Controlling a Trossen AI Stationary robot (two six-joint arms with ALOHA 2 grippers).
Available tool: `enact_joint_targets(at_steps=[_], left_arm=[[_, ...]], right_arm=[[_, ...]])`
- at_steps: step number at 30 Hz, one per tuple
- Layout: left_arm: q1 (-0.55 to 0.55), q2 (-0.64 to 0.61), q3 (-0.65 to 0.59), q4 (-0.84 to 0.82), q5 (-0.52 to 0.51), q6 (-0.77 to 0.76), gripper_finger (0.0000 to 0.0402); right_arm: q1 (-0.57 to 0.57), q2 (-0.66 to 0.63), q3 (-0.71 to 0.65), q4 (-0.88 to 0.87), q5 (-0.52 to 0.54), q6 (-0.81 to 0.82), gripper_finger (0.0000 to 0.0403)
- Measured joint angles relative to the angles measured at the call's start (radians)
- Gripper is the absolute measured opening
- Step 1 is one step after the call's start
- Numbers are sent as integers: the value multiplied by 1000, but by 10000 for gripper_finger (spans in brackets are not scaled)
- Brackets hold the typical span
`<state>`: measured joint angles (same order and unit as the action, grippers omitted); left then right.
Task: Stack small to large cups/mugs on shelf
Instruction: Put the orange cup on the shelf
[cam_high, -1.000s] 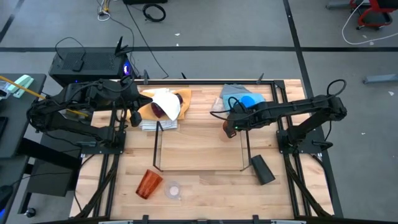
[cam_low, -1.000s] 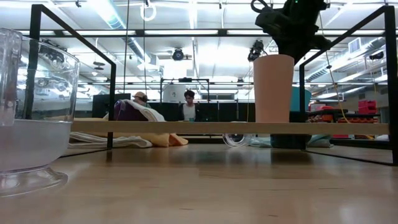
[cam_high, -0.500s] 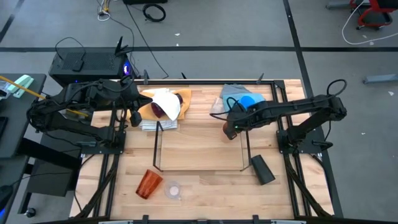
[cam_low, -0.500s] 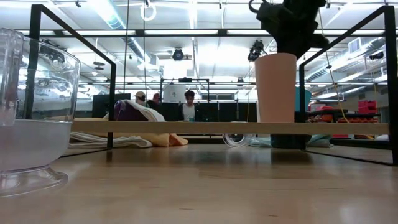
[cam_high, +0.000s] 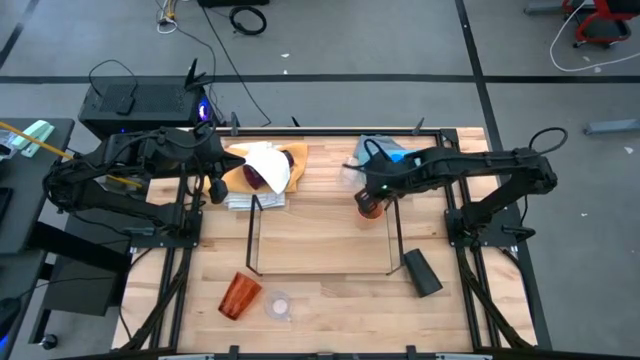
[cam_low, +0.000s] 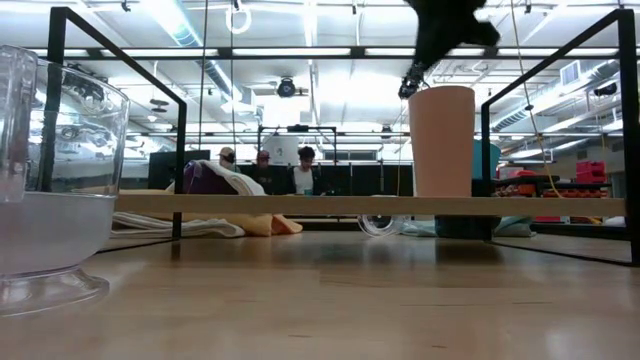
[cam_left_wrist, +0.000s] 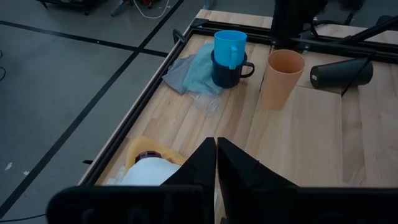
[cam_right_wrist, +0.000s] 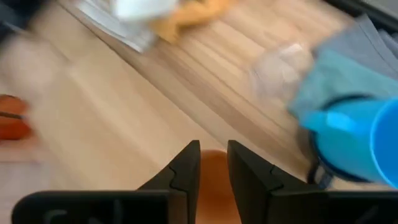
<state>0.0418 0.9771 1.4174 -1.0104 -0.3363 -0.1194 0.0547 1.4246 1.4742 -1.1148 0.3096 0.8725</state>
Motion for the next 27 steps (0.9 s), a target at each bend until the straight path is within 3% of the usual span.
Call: enact_joint_targets(at_steps=[5, 10, 20, 27], left_arm=[[1, 0, 0, -55, 0, -48, 28], [1, 0, 0, -122, -10, -185, 41], [1, 29, 0, -208, -6, -511, 58], [1, 113, -1, -292, -37, -542, 57]], right_arm=[[78, 0, 125, 53, 9, -42, 86], [199, 0, 204, 60, 111, -65, 84], [336, 0, 220, 65, 286, -88, 84], [356, 0, 220, 67, 311, -116, 84]])
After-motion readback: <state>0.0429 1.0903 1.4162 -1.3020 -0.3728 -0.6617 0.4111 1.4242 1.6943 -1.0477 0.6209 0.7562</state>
